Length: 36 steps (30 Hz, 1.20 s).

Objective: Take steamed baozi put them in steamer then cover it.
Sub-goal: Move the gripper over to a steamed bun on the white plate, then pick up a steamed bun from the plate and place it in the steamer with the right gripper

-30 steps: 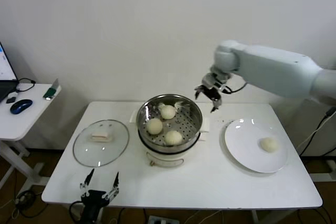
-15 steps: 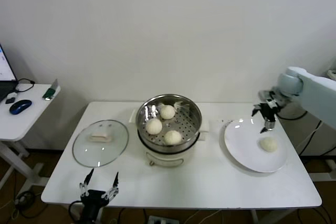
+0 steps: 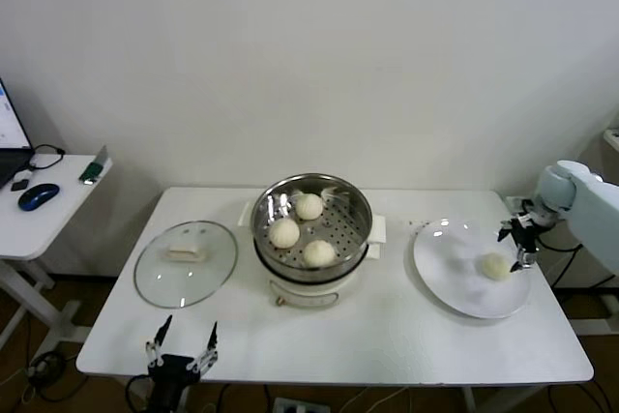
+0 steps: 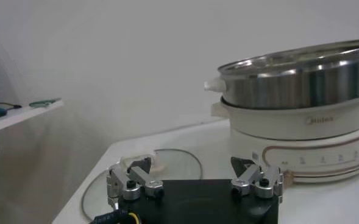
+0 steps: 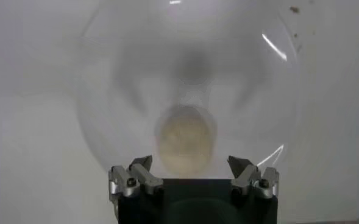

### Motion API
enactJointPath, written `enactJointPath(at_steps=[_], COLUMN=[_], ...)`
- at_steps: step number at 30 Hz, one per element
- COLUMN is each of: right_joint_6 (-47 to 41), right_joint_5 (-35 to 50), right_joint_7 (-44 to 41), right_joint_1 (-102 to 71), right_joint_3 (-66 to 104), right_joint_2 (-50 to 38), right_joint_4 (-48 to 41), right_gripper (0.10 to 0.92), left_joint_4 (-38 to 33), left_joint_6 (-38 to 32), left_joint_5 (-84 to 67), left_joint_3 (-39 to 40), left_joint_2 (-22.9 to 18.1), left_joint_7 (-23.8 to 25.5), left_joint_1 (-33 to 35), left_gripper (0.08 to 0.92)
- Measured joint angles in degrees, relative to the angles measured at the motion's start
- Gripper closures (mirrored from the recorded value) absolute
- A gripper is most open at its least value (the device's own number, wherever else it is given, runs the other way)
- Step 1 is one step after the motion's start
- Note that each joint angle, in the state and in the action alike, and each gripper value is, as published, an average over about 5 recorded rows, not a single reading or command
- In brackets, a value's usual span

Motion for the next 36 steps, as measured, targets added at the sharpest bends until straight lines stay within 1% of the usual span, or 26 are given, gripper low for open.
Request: enactJointPath(at_steps=[10, 19, 22, 28, 33, 36], right_joint_6=[2.58, 4.44, 4.88, 5.38, 5.41, 4.99], right_joint_5=[-6.45, -11.59, -12.80, -14.06, -13.75, -11.91], right_joint_7=[-0.31, -0.57, -0.79, -1.21, -1.33, -1.35], right_joint_1=[-3.57, -5.00, -5.07, -4.64, -3.56, -2.04], right_joint_3=[7.52, 12.26, 13.29, 14.19, 13.88, 12.28], right_joint_2=[5.22, 8.76, 9.42, 10.13, 10.44, 10.72], right_joint_4=[-7.78, -12.53, -13.49, -14.73, -15.13, -15.06], right_gripper=[0.203, 0.204, 0.232, 0.319, 0.337, 0.338], left_joint_4=[0.38, 0.29, 0.27, 0.14, -0.15, -0.33], left_joint_6=[0.21, 0.16, 0.15, 0.13, 0.09, 0.07], left_joint_5=[0.57, 1.14, 1.22, 1.47, 1.53, 1.53], left_joint_3=[0.03, 0.08, 0.08, 0.26, 0.24, 0.28], left_joint_2=[-0.06, -0.17, -0.19, -0.32, -0.36, -0.36], left_joint_7=[-0.12, -0.28, -0.30, -0.33, -0.35, -0.34], left_joint_1=[-0.08, -0.02, 0.02, 0.08, 0.24, 0.21], left_gripper=[0.177, 0.177, 0.177, 0.177, 0.177, 0.177])
